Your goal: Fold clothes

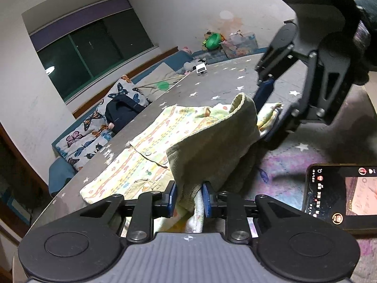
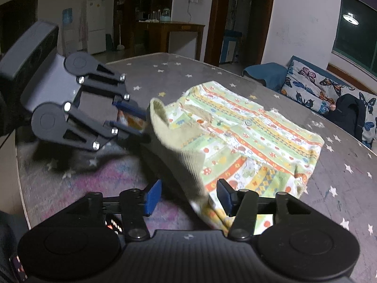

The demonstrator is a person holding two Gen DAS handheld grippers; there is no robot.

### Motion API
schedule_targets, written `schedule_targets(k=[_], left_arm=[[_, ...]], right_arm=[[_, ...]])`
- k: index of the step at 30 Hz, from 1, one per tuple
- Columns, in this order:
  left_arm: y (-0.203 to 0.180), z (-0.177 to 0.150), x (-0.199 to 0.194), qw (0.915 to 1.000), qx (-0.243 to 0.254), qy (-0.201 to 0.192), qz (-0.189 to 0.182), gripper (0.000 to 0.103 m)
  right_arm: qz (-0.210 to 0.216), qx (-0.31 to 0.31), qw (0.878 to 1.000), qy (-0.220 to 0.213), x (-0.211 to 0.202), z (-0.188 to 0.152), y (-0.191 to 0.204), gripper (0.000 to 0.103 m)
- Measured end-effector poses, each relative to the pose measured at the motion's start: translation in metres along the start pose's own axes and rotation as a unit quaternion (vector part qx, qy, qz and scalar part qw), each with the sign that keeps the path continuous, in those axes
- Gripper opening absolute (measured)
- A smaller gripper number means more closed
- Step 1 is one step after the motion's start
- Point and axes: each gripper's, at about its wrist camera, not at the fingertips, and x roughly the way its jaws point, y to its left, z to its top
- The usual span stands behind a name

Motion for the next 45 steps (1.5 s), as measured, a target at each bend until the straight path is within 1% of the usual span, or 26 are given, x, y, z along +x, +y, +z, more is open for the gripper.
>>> schedule_targets(k=[6, 9, 11, 14, 15, 20, 24, 27, 29, 31, 34, 40, 41, 45], left_arm=[[0.002, 0.001, 0.001, 1.0000, -0.006, 0.001, -0.002, 0.026], [0.001, 0.001, 0.000, 1.0000, -0.006, 0.003, -0.002, 0.028], [0.000, 0.000, -0.001, 1.0000, -0.002, 0.005, -0.002, 0.029], [-0.003, -0.002, -0.002, 1.0000, 0.007, 0.006, 0.002, 0.037], [-0.004, -0.003, -0.003, 0.9999, 0.010, 0.005, 0.005, 0.043], [-0.007, -0.006, -0.008, 0.9996, 0.028, 0.002, 0.002, 0.044], [-0.011, -0.009, -0.010, 0.9990, 0.044, 0.004, -0.006, 0.045], [-0.013, -0.012, -0.010, 0.9982, 0.059, 0.009, -0.005, 0.049], [-0.014, -0.014, -0.010, 0.9977, 0.067, 0.012, -0.002, 0.051], [-0.012, -0.015, -0.010, 0.9975, 0.069, 0.014, -0.003, 0.055], [-0.013, -0.017, -0.010, 0.9965, 0.081, 0.017, -0.002, 0.059], [-0.018, -0.024, -0.006, 0.9937, 0.109, 0.026, -0.006, 0.059], [-0.015, -0.024, -0.006, 0.9943, 0.103, 0.027, -0.007, 0.059], [0.004, -0.023, -0.009, 0.9988, 0.038, 0.024, -0.021, 0.060]], right_arm=[[-0.008, -0.006, 1.000, 0.014, 0.003, -0.008, 0.001, 0.054], [-0.016, -0.003, 1.000, 0.015, 0.006, -0.009, 0.000, 0.048], [-0.017, 0.002, 1.000, 0.015, 0.007, -0.009, -0.002, 0.042], [-0.020, 0.009, 1.000, 0.013, 0.009, -0.006, -0.006, 0.033], [-0.022, 0.013, 1.000, 0.012, 0.009, -0.005, -0.007, 0.032], [-0.022, 0.022, 0.999, 0.007, 0.007, -0.002, -0.013, 0.028], [-0.023, 0.019, 1.000, 0.008, 0.007, -0.003, -0.013, 0.028], [-0.023, 0.019, 0.999, 0.012, 0.009, -0.004, -0.012, 0.029], [-0.022, 0.016, 1.000, 0.014, 0.009, -0.005, -0.011, 0.030], [-0.023, 0.008, 1.000, 0.015, 0.008, -0.007, -0.009, 0.036], [-0.024, 0.003, 1.000, 0.017, 0.009, -0.009, -0.008, 0.037], [-0.020, -0.009, 1.000, 0.021, 0.014, -0.012, -0.002, 0.038], [-0.018, -0.010, 1.000, 0.021, 0.015, -0.012, -0.001, 0.038], [-0.013, -0.017, 1.000, 0.018, 0.021, -0.011, 0.004, 0.038]])
